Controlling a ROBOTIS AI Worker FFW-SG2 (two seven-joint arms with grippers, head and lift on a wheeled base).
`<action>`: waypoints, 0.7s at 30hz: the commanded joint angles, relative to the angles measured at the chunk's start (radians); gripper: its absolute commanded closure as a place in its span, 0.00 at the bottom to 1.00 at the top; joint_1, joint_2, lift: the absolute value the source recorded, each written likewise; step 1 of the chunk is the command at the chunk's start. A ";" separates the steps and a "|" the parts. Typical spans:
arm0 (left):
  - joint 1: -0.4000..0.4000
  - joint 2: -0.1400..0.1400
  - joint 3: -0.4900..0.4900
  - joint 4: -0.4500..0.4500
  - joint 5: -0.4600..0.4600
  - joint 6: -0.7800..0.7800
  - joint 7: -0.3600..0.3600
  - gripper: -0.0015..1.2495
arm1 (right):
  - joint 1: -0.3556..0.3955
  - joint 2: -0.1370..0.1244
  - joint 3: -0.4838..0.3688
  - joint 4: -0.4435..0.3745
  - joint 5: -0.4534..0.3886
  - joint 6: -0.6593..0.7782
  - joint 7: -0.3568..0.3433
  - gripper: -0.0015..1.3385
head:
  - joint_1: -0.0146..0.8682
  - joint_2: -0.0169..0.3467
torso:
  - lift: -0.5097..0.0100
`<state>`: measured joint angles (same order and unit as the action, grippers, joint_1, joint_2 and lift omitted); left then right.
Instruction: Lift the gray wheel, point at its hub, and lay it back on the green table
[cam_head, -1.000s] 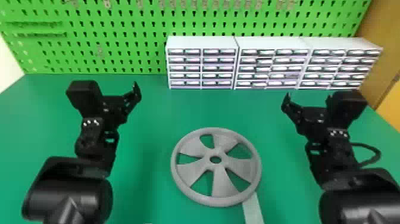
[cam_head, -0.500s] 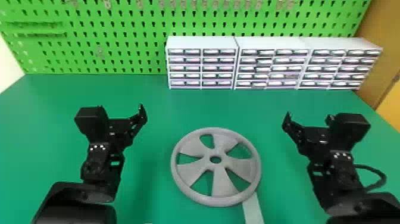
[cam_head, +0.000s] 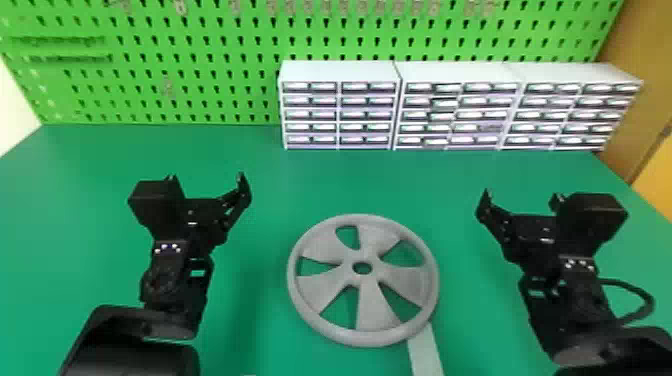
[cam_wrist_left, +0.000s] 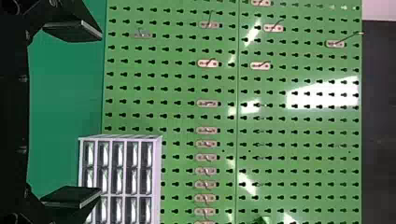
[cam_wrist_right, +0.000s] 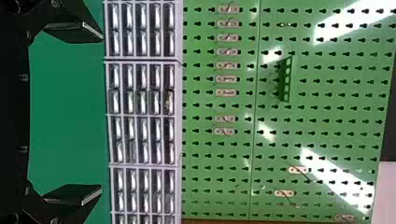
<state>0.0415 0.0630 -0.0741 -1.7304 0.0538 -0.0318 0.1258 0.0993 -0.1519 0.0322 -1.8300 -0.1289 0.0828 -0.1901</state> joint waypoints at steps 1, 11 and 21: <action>-0.002 0.000 0.000 0.000 0.004 -0.011 0.000 0.10 | -0.001 0.003 0.000 0.000 0.000 -0.006 0.001 0.12 | 0.80 0.18 | 0.80; 0.017 0.001 0.022 -0.001 0.015 -0.034 -0.014 0.10 | 0.000 0.000 0.020 0.000 0.000 -0.006 0.017 0.12 | 0.80 0.18 | 0.80; 0.040 0.000 0.060 -0.001 0.011 -0.063 -0.029 0.11 | -0.003 -0.011 0.041 0.002 0.002 -0.006 0.031 0.12 | 0.80 0.18 | 0.80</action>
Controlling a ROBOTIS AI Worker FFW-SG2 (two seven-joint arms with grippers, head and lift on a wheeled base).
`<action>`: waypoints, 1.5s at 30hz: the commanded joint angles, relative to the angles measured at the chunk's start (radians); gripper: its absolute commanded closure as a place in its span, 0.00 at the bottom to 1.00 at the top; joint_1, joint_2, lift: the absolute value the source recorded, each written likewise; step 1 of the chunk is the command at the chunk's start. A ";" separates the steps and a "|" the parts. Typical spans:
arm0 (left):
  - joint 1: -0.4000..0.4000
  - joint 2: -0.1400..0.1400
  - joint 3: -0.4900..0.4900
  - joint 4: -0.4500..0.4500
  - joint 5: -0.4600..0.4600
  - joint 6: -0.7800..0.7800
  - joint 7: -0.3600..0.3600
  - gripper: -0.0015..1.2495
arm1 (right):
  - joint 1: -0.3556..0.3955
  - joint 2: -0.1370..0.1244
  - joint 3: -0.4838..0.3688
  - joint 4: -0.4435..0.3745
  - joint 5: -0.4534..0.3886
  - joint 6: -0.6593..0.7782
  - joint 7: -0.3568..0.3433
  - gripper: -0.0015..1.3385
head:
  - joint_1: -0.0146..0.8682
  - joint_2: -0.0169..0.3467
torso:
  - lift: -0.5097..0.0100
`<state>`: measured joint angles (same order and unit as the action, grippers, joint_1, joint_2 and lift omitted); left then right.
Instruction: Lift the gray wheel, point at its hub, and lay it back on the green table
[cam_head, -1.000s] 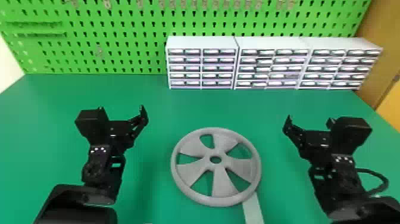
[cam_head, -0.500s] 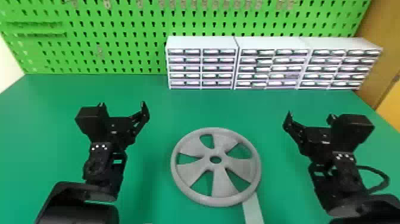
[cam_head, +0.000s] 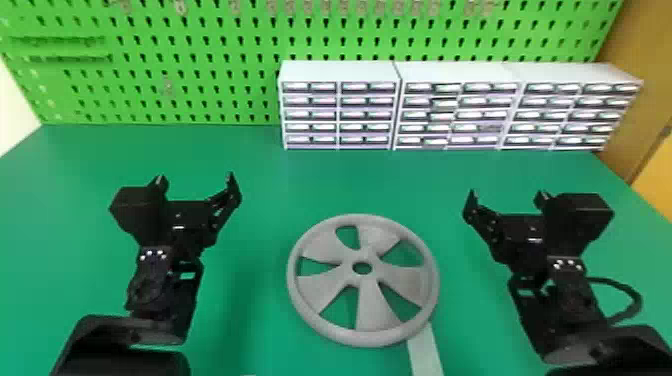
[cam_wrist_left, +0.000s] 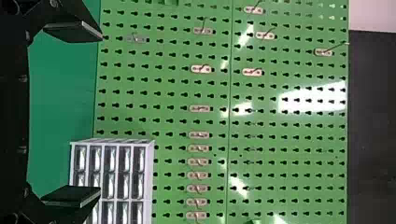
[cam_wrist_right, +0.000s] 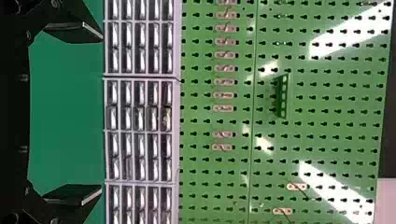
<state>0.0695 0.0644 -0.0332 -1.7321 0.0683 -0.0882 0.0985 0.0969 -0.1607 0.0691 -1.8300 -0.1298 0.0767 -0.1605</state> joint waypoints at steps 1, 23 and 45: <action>0.015 0.000 0.023 0.000 -0.005 -0.008 0.000 0.11 | 0.000 -0.003 0.006 0.002 0.004 0.000 0.002 0.12 | 0.80 0.18 | 0.80; -0.027 -0.003 0.069 -0.001 0.013 -0.038 -0.025 0.11 | -0.025 -0.003 -0.008 -0.008 0.009 -0.011 0.006 0.12 | 0.80 0.18 | 0.80; -0.007 -0.006 0.092 -0.007 0.022 -0.042 -0.045 0.11 | -0.009 0.001 -0.025 -0.008 0.019 -0.015 0.015 0.12 | 0.80 0.18 | 0.80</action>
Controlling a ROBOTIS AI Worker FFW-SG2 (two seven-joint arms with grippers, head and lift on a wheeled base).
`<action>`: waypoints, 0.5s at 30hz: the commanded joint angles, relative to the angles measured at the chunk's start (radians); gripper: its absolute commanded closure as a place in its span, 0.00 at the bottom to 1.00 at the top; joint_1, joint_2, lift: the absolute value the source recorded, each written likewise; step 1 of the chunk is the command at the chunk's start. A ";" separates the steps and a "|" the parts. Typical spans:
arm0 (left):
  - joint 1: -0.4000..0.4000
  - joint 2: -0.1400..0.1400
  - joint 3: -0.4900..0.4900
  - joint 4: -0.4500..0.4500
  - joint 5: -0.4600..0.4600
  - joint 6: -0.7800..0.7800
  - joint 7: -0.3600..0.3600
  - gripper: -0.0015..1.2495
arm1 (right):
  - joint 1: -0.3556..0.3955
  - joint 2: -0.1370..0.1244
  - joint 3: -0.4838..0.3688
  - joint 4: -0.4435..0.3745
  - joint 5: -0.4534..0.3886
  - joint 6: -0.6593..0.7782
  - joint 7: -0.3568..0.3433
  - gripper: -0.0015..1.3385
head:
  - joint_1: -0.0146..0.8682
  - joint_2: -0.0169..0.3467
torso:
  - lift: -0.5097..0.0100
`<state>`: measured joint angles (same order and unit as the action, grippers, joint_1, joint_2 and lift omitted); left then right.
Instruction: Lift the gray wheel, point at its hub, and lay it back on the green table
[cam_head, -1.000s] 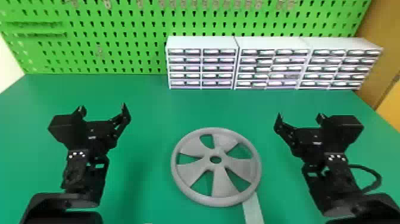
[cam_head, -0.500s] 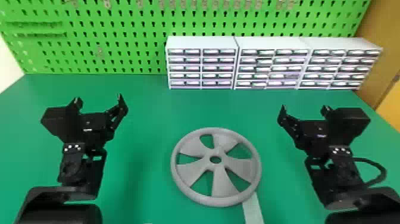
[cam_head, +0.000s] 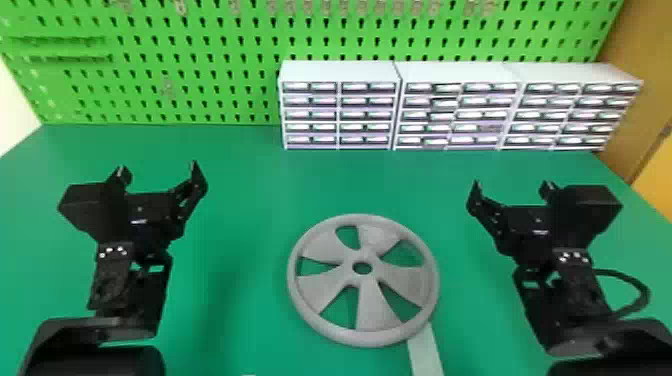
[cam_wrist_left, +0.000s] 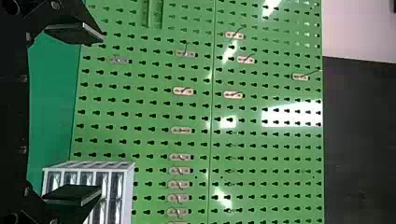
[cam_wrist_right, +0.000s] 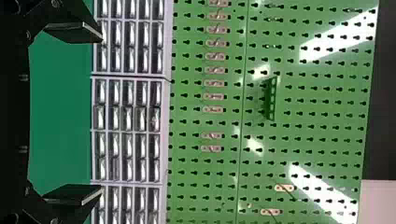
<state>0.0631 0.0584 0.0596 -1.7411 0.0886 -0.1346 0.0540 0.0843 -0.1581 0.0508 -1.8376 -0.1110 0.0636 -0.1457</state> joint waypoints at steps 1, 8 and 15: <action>0.000 0.000 -0.003 0.002 0.003 0.009 0.000 0.11 | 0.003 -0.001 -0.008 0.000 0.001 -0.002 0.000 0.12 | 0.80 0.18 | 0.80; -0.014 0.000 -0.003 0.002 0.011 0.032 -0.022 0.12 | -0.002 0.005 -0.008 0.000 0.002 -0.005 0.000 0.12 | 0.80 0.18 | 0.80; -0.014 0.000 0.005 0.003 0.019 0.033 -0.028 0.12 | 0.000 0.002 -0.003 0.000 0.007 -0.005 0.000 0.12 | 0.80 0.18 | 0.80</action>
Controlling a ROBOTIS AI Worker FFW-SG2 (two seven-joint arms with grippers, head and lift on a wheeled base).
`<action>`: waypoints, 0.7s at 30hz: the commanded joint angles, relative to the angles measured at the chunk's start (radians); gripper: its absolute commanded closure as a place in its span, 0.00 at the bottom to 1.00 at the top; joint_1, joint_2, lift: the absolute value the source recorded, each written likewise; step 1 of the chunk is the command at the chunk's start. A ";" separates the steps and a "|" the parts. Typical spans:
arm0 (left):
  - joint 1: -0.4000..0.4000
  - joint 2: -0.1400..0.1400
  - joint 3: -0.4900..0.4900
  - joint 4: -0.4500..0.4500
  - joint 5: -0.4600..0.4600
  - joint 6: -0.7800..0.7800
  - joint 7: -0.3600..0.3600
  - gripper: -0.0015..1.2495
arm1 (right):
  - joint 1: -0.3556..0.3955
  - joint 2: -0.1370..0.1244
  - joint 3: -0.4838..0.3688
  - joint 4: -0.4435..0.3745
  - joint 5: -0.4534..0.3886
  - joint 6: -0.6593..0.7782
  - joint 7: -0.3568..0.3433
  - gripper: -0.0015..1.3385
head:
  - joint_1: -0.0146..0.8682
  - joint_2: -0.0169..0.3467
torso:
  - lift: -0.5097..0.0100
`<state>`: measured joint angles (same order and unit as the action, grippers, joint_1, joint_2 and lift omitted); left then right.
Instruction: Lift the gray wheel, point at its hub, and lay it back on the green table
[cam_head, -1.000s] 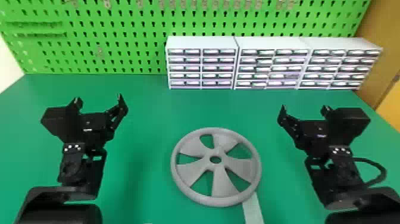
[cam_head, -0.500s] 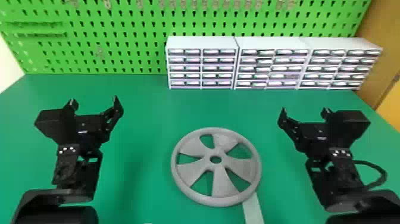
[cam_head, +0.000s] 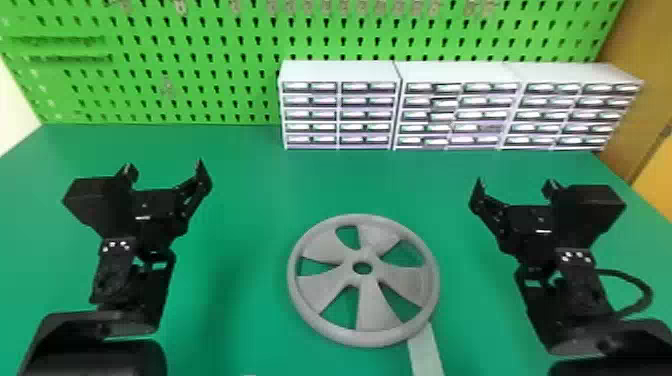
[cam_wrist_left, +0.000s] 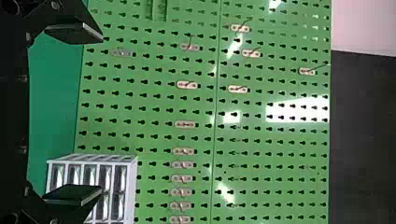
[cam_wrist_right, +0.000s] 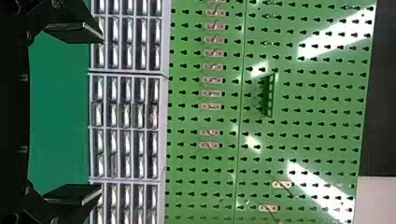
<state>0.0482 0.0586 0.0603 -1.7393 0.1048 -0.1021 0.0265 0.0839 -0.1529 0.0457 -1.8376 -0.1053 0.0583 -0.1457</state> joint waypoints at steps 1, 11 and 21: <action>0.001 0.000 0.004 0.001 0.003 0.001 -0.002 0.12 | 0.001 -0.005 0.000 0.000 0.001 0.000 0.000 0.12 | 0.80 0.18 | 0.80; -0.002 -0.002 -0.007 0.011 0.021 0.018 -0.014 0.12 | -0.006 -0.008 0.008 0.003 0.009 0.001 0.000 0.12 | 0.80 0.18 | 0.80; -0.005 -0.003 -0.025 0.027 0.044 0.021 -0.014 0.12 | -0.003 -0.004 -0.004 0.003 0.010 0.001 0.000 0.12 | 0.80 0.18 | 0.80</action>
<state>0.0452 0.0555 0.0454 -1.7158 0.1488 -0.0813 0.0122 0.0805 -0.1541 0.0481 -1.8347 -0.0925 0.0598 -0.1457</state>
